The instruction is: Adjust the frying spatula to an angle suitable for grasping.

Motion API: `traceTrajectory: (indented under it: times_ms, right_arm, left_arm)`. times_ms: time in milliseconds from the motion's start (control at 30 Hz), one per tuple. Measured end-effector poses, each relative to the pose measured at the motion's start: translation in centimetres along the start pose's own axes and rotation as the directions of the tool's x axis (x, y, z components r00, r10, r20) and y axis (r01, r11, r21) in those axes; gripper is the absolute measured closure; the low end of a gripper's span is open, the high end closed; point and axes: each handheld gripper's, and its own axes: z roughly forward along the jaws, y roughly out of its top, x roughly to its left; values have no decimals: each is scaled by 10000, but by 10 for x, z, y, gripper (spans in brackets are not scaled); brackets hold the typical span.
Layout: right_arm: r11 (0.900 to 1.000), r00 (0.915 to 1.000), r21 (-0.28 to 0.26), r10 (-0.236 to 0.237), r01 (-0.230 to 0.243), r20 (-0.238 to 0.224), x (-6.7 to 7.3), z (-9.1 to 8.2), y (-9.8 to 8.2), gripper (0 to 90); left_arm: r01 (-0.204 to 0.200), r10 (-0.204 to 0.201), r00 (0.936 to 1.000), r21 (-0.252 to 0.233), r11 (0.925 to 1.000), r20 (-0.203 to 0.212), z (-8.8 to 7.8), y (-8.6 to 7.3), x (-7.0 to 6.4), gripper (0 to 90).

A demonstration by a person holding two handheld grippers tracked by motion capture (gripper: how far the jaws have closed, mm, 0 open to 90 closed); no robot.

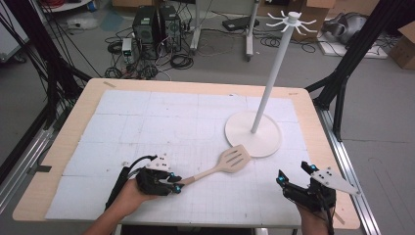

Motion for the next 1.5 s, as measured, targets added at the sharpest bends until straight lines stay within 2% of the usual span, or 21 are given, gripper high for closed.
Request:
traceTrajectory:
  times_ms: [167, 567, 667, 700, 733, 767, 833, 867, 900, 933, 967, 1000, 1067, 1133, 1200, 1233, 1267, 1333, 1367, 1433, 1500]
  right_arm:
    - [10000, 10000, -26, -76, 76, -11, 1, -1, 0, 169]
    - [10000, 9999, 13, -58, 58, -130, 3, 0, 0, 169]
    - [9999, 9996, 68, -132, 134, -260, 5, 2, 1, 169]
    - [9997, 9987, 129, -193, 199, -464, 7, 4, 1, 169]
    - [9997, 9987, 129, -193, 199, -464, 7, 4, 1, 169]
    - [9995, 9977, 142, -258, 267, -620, 9, 5, 2, 169]
    - [9990, 9938, 116, -424, 438, -1028, 14, 9, 4, 168]
    - [9987, 9903, 105, -483, 501, -1301, 16, 12, 5, 168]
    - [9983, 9832, 40, -569, 585, -1734, 20, 16, 7, 168]
    - [9980, 9783, 82, -598, 627, -1983, 23, 19, 9, 167]
    - [9966, 9686, 32, -790, 821, -2357, 27, 23, 12, 167]
    - [9944, 9551, 34, -1003, 1055, -2788, 32, 28, 14, 166]
    - [9865, 9219, 74, -1504, 1638, -3571, 46, 39, 20, 161]
    - [9776, 8834, 91, -1859, 2101, -4302, 60, 51, 25, 157]
    - [9693, 8475, 170, -2059, 2453, -4892, 76, 65, 30, 158]
    - [9636, 8273, 198, -2182, 2665, -5176, 84, 72, 32, 160]
    - [9567, 8011, 201, -2315, 2904, -5519, 92, 80, 35, 181]
    - [9383, 7519, 290, -2574, 3446, -6069, 108, 94, 39, 218]
    - [9272, 7311, 298, -2744, 3734, -6247, 116, 100, 41, 227]
    - [9008, 6984, 532, -2957, 4310, -6518, 131, 111, 42, 241]
    - [8701, 6670, 683, -3213, 4880, -6722, 141, 121, 42, 250]
  left_arm:
    - [-59, 57, 9990, 55, 10000, 450, -7, -6, 5, 688]
    - [-416, 415, 9975, 14, 9991, 566, -21, -19, 8, 688]
    - [-37, 39, 9984, -30, 10000, 570, -22, -19, 8, 684]
    - [132, -125, 9986, -141, 9998, 508, -24, -19, 8, 572]
    - [306, -294, 9990, -352, 9989, 341, -27, -18, 9, 572]
    - [614, -609, 9981, -668, 9959, 100, -32, -17, 9, 473]
    - [936, -975, 9951, -1521, 9839, -184, -44, -18, 10, 379]
    - [1021, -1136, 9923, -1942, 9756, -491, -52, -20, 11, 345]
    - [1127, -1306, 9890, -2181, 9694, -698, -57, -22, 11, 284]
    - [1206, -1482, 9842, -2461, 9617, -971, -63, -24, 12, 241]
    - [1225, -1593, 9804, -2748, 9537, -1159, -68, -27, 14, 219]
    - [1265, -1757, 9740, -3002, 9454, -1427, -74, -30, 16, 202]
    - [1305, -2066, 9601, -3515, 9270, -1884, -83, -37, 19, 181]
    - [1287, -2319, 9452, -3906, 9115, -2298, -91, -42, 23, 181]
    - [1344, -2615, 9314, -4283, 8936, -2531, -98, -45, 25, 181]
    - [1345, -2687, 9286, -4428, 8865, -2558, -101, -47, 26, 181]
    - [1320, -2739, 9255, -4552, 8806, -2616, -103, -48, 26, 183]
    - [1265, -2818, 9172, -4647, 8764, -2817, -106, -50, 27, 186]
    - [1277, -2855, 9151, -4670, 8750, -2848, -107, -51, 27, 186]
    - [1320, -2935, 9132, -4758, 8696, -2829, -107, -52, 27, 187]
    - [1341, -2902, 9157, -4695, 8727, -2780, -106, -52, 28, 189]
